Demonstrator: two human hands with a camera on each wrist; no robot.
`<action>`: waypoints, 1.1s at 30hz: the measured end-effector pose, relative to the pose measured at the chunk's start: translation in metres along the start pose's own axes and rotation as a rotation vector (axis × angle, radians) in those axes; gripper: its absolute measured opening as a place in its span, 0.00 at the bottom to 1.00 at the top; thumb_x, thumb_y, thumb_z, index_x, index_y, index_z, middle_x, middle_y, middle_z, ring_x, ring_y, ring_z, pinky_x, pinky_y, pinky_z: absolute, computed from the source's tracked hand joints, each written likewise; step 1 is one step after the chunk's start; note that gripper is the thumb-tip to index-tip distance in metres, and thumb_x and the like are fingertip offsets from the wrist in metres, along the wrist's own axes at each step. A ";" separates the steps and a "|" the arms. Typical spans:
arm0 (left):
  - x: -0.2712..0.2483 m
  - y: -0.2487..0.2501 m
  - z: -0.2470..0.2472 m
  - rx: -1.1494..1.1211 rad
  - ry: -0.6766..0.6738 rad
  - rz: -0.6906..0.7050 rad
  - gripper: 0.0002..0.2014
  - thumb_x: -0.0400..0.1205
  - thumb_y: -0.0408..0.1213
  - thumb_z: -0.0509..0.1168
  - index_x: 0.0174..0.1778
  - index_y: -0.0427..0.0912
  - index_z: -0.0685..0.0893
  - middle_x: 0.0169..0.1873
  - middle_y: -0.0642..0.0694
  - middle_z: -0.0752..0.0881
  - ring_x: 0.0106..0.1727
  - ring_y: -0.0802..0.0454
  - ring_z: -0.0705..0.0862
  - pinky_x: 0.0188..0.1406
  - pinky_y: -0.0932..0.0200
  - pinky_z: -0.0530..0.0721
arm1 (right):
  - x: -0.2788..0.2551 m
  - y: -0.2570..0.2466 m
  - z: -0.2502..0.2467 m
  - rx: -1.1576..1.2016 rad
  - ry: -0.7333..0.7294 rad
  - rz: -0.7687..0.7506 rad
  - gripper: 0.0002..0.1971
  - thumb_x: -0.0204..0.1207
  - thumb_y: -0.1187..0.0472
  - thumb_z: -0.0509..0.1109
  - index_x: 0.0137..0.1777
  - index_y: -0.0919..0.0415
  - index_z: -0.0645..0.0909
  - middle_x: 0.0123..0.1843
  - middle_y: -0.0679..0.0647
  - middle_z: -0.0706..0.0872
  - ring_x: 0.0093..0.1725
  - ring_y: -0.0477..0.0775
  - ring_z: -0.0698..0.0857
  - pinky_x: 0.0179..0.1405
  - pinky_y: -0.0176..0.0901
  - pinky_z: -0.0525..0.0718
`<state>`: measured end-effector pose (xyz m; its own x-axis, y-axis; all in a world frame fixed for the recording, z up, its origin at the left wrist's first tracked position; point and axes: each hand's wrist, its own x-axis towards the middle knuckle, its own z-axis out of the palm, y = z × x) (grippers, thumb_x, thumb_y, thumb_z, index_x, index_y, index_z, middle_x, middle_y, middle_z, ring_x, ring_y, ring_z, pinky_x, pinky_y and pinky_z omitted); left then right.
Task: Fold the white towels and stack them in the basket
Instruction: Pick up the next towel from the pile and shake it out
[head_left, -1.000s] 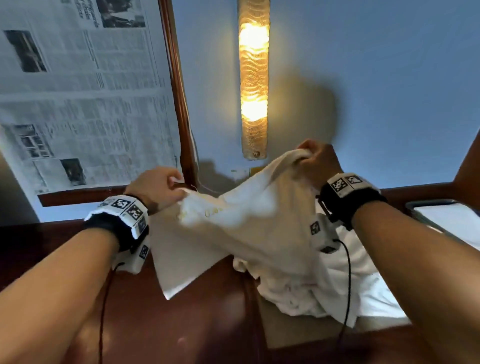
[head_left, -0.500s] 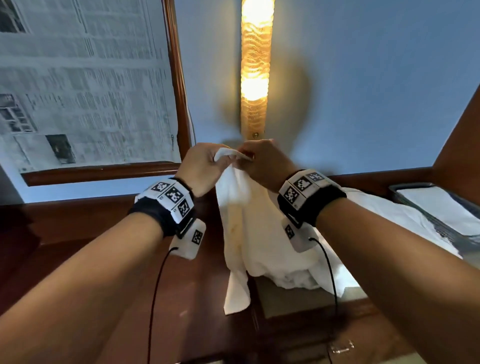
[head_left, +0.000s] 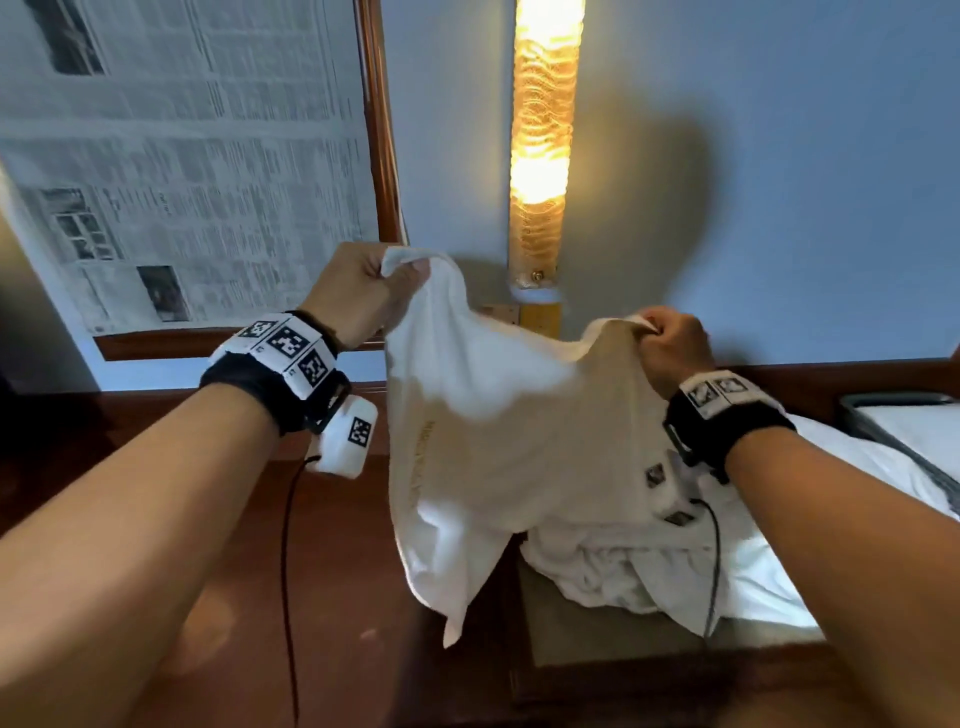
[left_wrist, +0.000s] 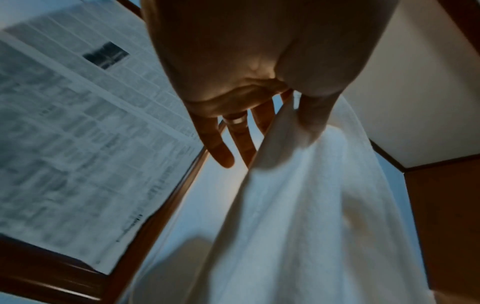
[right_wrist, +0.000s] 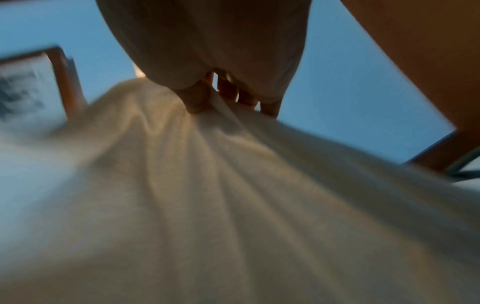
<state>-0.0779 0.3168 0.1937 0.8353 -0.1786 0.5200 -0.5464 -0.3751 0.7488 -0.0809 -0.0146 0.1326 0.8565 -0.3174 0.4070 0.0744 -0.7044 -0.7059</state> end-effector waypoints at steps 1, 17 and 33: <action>0.005 0.003 0.013 -0.025 -0.017 0.020 0.21 0.83 0.51 0.67 0.49 0.32 0.90 0.44 0.21 0.87 0.39 0.42 0.81 0.43 0.48 0.76 | 0.008 -0.018 0.001 0.072 0.012 -0.075 0.09 0.81 0.64 0.67 0.54 0.63 0.88 0.53 0.64 0.90 0.51 0.58 0.85 0.44 0.39 0.73; 0.050 0.062 0.165 -0.124 -0.045 0.058 0.21 0.91 0.49 0.56 0.30 0.53 0.76 0.17 0.50 0.69 0.19 0.49 0.66 0.23 0.58 0.63 | 0.022 0.014 -0.061 -0.174 -0.050 -0.577 0.14 0.79 0.53 0.68 0.39 0.63 0.82 0.30 0.57 0.82 0.30 0.60 0.78 0.34 0.45 0.71; 0.034 0.093 0.237 -0.159 -0.205 -0.027 0.21 0.88 0.58 0.58 0.46 0.45 0.87 0.40 0.47 0.87 0.41 0.48 0.84 0.49 0.51 0.78 | 0.037 0.027 -0.104 0.251 0.048 -0.298 0.14 0.73 0.47 0.72 0.33 0.56 0.87 0.27 0.47 0.82 0.31 0.42 0.77 0.32 0.43 0.79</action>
<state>-0.0855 0.0602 0.1842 0.8355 -0.3576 0.4173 -0.5134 -0.2370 0.8248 -0.1003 -0.1110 0.1888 0.7539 -0.1564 0.6381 0.4440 -0.5945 -0.6704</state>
